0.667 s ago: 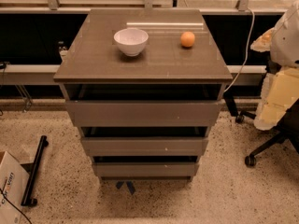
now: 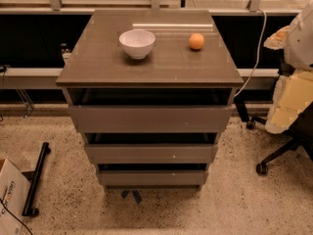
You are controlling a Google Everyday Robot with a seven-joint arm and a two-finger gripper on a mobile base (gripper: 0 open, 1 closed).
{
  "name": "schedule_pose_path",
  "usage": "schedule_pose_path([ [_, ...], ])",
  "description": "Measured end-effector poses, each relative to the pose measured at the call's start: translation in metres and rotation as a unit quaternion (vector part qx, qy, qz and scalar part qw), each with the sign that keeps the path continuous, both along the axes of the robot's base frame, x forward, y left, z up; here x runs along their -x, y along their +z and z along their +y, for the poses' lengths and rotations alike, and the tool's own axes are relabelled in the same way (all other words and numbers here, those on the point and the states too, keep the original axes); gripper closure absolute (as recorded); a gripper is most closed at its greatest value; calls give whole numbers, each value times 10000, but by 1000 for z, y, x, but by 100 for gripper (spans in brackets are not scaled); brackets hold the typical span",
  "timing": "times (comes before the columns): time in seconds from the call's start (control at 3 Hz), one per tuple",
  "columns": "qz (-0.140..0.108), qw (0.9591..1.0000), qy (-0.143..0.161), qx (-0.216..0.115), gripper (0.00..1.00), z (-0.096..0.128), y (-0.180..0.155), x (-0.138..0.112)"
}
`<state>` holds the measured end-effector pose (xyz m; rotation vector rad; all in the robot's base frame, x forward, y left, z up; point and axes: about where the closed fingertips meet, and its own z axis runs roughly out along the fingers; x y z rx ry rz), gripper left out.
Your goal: Open middle drawer
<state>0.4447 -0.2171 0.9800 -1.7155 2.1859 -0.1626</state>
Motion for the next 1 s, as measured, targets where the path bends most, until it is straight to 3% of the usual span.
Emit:
schedule_pose_path([
  [0.33,-301,9992,225,-150,0,5,-18,-7],
  [0.67,-358,9982,361,-306,0,6,-43,-7],
  [1.0,-229,9977,414,-487,0,5,-76,-8],
])
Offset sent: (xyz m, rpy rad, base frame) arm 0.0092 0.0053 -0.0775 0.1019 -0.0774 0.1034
